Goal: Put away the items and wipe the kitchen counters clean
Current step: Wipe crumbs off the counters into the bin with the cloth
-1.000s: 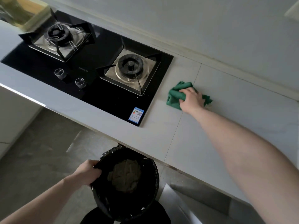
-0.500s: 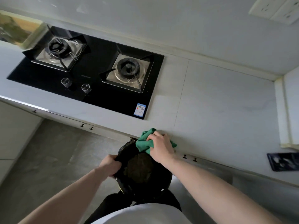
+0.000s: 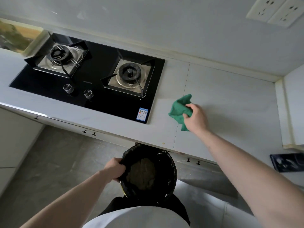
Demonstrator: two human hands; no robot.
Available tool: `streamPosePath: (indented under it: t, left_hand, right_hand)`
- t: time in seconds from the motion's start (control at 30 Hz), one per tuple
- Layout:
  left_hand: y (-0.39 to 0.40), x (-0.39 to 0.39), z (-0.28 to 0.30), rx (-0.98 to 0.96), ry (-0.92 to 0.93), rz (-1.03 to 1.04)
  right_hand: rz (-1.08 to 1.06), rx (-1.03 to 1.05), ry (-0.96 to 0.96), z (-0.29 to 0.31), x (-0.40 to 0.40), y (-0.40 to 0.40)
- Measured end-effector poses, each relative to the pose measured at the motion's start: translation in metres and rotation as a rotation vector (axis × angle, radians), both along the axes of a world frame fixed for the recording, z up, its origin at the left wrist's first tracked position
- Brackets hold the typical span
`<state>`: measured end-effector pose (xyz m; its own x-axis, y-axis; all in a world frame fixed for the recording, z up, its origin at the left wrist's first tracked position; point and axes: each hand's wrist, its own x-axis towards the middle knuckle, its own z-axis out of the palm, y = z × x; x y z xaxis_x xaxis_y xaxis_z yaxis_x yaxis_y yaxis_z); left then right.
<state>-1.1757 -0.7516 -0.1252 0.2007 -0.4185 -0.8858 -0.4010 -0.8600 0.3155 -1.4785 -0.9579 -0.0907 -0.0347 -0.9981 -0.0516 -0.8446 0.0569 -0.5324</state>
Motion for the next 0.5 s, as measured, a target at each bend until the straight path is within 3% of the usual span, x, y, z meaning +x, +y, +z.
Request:
streamPosePath:
  t: [0.1,0.2,0.5]
  left_hand:
    - [-0.001,0.001,-0.004,0.002,0.001,0.004]
    - [0.001,0.002,-0.007,0.010,0.003,0.016]
    - [-0.001,0.000,-0.003,0.019,-0.009,-0.032]
  right_hand:
    - [-0.010,0.145,0.112,-0.028,-0.018,-0.003]
    - [0.104,0.152,0.234,-0.051,-0.001,0.038]
    - [0.390,0.294,-0.075,-0.031,0.069,0.154]
